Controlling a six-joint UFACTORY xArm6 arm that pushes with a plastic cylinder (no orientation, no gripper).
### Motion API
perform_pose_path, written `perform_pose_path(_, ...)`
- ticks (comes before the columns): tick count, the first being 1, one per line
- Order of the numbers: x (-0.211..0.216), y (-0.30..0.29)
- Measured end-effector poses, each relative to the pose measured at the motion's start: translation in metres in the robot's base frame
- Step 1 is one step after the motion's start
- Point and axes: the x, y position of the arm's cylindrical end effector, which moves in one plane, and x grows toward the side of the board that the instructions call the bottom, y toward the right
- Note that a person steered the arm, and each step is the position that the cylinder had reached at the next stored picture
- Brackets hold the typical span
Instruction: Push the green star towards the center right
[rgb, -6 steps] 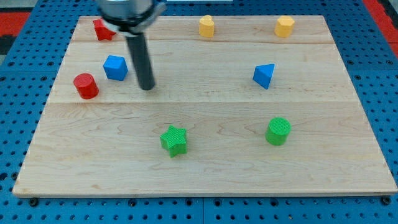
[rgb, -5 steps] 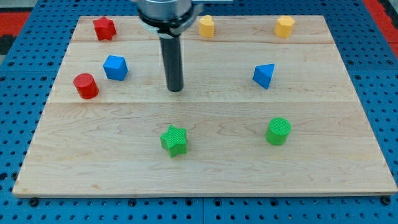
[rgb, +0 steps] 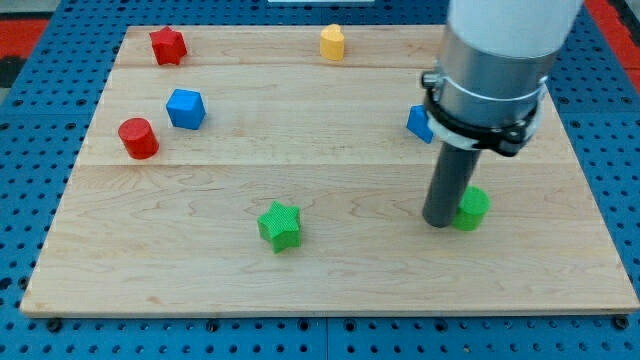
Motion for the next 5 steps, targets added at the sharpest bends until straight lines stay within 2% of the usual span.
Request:
perform_pose_path(1, 0.018, 0.025)
perform_pose_path(3, 0.008, 0.058)
perform_pose_path(5, -0.058, 0.061)
